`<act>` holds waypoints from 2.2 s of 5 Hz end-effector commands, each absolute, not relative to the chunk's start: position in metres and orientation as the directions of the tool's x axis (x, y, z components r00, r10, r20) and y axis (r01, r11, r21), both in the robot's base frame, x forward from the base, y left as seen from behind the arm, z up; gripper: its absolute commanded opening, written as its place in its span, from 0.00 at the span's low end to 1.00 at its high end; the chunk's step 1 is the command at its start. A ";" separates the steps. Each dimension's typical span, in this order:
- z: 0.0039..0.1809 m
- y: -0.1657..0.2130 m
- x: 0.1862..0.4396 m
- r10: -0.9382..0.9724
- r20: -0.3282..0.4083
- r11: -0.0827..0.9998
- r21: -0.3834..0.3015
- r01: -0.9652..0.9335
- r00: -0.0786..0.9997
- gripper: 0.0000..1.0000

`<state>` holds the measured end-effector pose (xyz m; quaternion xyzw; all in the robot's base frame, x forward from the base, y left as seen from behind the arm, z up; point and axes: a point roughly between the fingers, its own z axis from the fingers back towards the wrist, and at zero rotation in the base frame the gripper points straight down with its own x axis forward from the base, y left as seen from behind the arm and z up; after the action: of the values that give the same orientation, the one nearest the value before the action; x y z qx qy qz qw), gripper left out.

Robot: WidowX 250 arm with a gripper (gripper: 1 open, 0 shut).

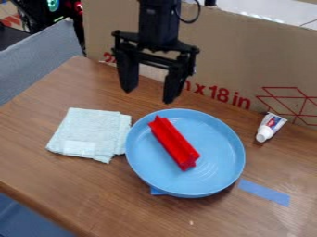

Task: Move the red object from the cloth to the blue plate

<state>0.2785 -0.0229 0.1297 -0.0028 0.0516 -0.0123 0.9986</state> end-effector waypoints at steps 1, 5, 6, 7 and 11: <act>0.122 -0.045 0.286 -0.038 -0.063 0.999 -0.021 0.036 0.997 1.00; 0.086 -0.064 0.280 0.017 0.011 1.000 0.009 -0.017 1.000 1.00; 0.067 -0.068 0.287 0.029 0.045 1.000 0.003 -0.030 0.999 1.00; 0.066 -0.067 0.292 0.028 0.087 0.999 -0.039 -0.025 0.996 1.00; 0.046 -0.055 0.313 0.038 0.110 0.998 -0.053 -0.032 0.993 1.00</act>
<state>0.3051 -0.0559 0.0332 -0.0219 -0.0344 0.0156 0.9990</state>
